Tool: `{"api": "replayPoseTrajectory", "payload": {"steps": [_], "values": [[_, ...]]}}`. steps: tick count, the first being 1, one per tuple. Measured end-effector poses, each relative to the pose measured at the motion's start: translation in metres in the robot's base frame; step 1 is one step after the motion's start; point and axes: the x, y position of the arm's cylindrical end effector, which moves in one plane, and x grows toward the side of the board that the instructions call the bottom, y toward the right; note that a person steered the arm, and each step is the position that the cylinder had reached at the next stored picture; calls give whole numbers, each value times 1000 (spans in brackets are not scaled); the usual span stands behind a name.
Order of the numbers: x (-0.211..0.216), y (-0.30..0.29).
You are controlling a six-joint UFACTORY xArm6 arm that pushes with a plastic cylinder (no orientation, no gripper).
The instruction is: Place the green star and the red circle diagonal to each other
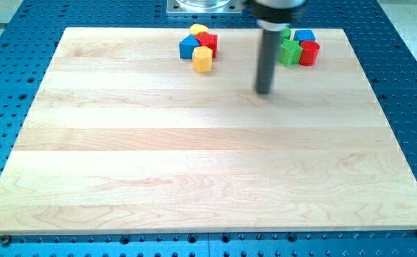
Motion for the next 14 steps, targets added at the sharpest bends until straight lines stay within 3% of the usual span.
{"api": "replayPoseTrajectory", "payload": {"steps": [1,2,3,4,7,10,12,13,14], "values": [[-21,95],[-77,134],[-115,92],[-107,18],[-28,-6],[-24,-38],[12,-74],[9,-44],[-19,27]]}}
